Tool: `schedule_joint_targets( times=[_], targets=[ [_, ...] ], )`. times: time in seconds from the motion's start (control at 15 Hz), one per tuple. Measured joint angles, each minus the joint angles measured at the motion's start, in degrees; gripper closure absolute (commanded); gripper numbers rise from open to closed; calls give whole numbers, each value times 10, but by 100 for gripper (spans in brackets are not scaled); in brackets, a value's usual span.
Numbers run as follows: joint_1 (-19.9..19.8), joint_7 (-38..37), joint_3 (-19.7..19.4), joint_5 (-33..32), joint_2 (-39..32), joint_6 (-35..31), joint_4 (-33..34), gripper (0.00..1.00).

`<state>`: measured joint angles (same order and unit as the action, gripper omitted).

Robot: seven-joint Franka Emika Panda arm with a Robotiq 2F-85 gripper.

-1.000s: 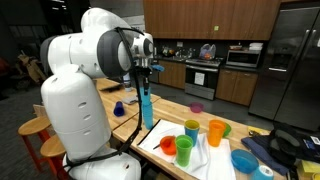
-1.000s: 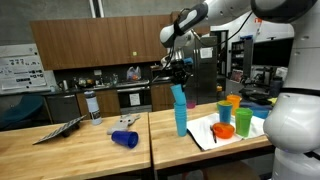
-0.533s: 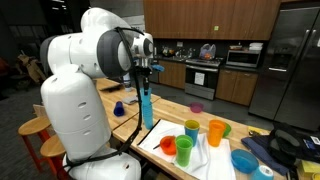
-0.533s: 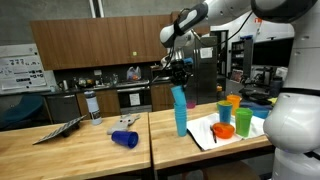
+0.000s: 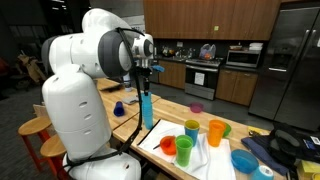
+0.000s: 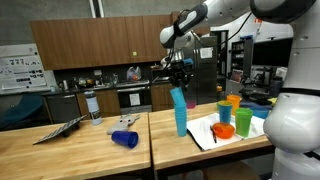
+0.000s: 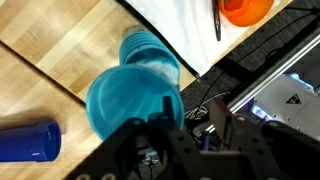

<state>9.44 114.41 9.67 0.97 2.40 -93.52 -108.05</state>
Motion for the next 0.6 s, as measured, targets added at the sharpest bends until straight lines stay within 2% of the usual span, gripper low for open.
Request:
schedule_joint_targets(
  times=[0.2, 0.33, 0.47, 0.6],
  targets=[
    [0, 0, 0, 0, 0, -10, 0, 4],
    [0, 0, 0, 0, 0, -14, 0, 0],
    [0, 0, 0, 0, 0, -18, 0, 3],
    [0, -5, 0, 0, 0, -22, 0, 0]
  ],
)
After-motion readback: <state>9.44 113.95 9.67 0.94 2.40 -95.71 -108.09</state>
